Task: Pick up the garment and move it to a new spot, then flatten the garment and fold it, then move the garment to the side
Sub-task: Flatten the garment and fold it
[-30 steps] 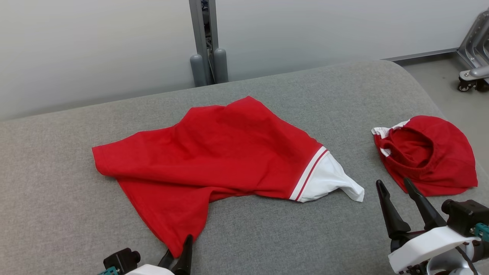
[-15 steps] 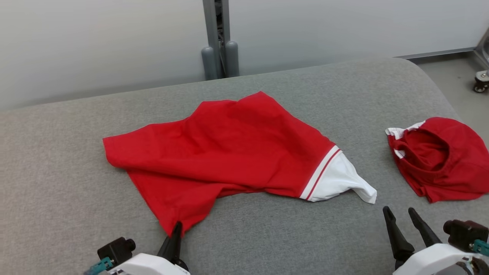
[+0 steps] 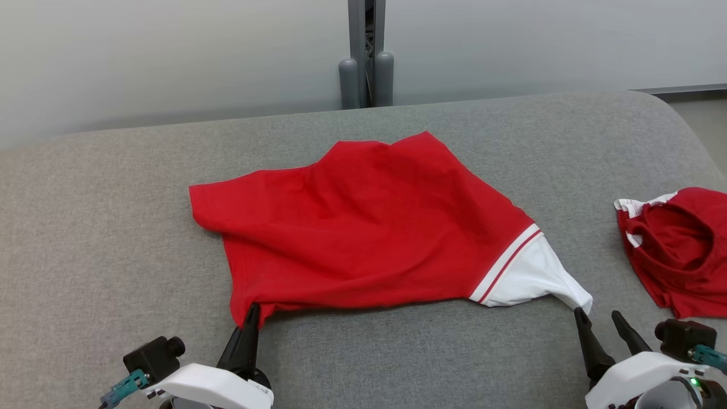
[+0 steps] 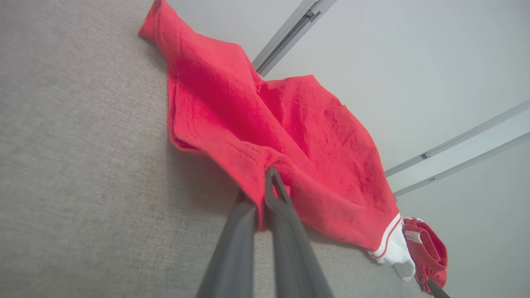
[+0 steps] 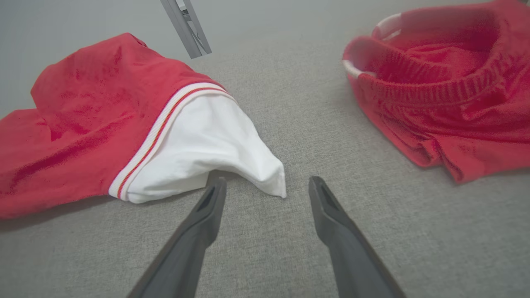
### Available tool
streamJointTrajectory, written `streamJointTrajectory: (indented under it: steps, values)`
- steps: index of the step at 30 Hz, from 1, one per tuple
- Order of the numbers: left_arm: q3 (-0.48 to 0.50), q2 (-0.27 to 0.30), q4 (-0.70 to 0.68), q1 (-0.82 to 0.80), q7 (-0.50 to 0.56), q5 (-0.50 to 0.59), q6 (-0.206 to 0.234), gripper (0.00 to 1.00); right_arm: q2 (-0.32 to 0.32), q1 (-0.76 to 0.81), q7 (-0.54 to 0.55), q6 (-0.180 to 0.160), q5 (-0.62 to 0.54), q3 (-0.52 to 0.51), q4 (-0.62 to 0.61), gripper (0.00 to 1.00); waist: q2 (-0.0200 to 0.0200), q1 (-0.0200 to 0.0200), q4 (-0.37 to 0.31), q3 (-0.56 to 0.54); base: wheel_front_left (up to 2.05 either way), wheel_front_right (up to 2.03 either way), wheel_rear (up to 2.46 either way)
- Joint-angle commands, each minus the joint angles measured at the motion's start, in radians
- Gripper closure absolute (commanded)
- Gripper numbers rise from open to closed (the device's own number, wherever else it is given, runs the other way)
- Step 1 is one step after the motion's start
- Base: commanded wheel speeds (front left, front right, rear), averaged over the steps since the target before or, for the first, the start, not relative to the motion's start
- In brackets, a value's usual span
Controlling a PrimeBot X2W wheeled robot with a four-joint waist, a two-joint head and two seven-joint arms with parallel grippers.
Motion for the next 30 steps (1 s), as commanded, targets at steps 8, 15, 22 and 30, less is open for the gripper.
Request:
streamJointTrajectory:
  steps: [8,15,22,30]
  values:
    - [-0.006,0.022,-0.073,0.023,0.023,0.015,0.039,1.00,-0.029,-0.126,-0.030,0.000,0.034,0.057,0.192,0.00,0.0000,0.0000,0.027,0.016,0.00,0.00,0.00]
    - [-0.006,0.032,-0.096,0.027,0.030,0.020,0.055,1.00,-0.057,-0.195,-0.060,0.000,0.088,0.157,0.281,0.20,0.0000,0.0000,0.039,0.021,0.00,0.00,0.00]
    - [-0.004,0.035,-0.104,0.033,0.026,0.019,0.065,1.00,-0.083,-0.212,-0.079,0.000,0.194,0.254,0.280,1.00,0.0000,0.0000,0.036,0.013,0.00,0.00,0.00]
    - [0.002,0.033,-0.116,0.040,0.015,0.010,0.057,1.00,-0.123,-0.192,-0.064,0.000,0.406,0.306,0.187,1.00,0.0000,0.0000,0.016,-0.013,0.00,0.00,0.00]
